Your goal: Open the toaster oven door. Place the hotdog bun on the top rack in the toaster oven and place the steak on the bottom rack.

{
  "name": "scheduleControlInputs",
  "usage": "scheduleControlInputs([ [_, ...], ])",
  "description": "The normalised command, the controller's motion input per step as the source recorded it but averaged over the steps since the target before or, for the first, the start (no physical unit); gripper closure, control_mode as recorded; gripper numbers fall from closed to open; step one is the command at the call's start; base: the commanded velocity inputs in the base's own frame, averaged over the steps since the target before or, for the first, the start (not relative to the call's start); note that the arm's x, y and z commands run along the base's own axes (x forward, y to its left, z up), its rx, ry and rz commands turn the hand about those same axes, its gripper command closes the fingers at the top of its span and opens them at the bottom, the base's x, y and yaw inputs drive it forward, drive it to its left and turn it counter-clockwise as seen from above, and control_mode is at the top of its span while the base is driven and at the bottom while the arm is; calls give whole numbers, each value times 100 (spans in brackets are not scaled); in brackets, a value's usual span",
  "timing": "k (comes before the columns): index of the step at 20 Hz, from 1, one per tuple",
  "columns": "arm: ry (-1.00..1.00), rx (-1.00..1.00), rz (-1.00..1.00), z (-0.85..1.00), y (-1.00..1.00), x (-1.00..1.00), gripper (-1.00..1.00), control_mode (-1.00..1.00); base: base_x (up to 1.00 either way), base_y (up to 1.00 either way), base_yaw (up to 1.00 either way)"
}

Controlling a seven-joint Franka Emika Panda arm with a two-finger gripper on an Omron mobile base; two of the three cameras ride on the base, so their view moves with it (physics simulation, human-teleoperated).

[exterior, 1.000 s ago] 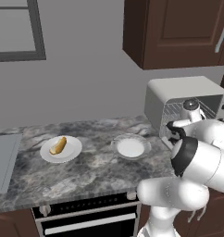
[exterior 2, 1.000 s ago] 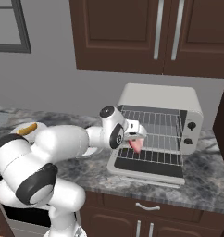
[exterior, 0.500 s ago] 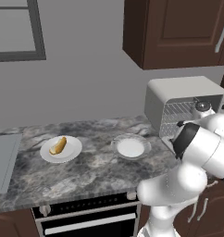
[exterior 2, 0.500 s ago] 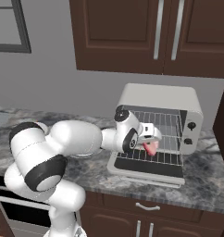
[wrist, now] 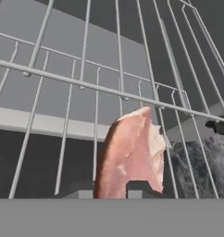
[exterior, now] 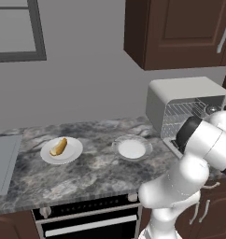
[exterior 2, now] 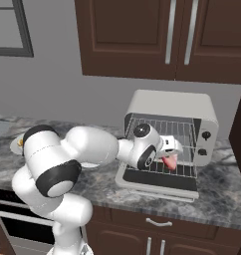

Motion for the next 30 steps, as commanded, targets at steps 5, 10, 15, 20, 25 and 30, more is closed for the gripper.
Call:
scheduleControlInputs([
  [5,0,0,13,-2,-1,1,100,-100,0,0,0],
  [10,0,0,7,-6,0,-5,-100,-100,0,0,0],
  [15,0,0,1,0,0,-1,-100,-100,0,0,0],
  [20,0,0,0,3,2,0,-100,-100,0,0,0],
  [25,0,0,0,19,15,-4,-100,-100,0,0,0],
  [30,0,0,0,23,16,-17,-100,-100,0,0,0],
])
